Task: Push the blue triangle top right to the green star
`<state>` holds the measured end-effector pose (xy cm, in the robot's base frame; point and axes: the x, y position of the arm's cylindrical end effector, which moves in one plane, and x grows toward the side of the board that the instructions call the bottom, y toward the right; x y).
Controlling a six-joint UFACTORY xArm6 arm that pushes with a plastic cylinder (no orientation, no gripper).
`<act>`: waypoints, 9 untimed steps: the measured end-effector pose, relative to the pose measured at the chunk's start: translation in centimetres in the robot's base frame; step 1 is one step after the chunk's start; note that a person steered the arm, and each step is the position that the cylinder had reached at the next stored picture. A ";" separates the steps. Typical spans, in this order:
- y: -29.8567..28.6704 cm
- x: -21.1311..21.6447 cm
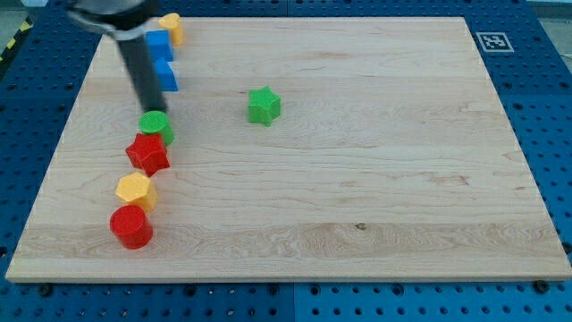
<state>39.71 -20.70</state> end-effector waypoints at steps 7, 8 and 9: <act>8.8 -5.5; 13.2 -5.5; 17.3 -5.5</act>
<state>34.21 -3.38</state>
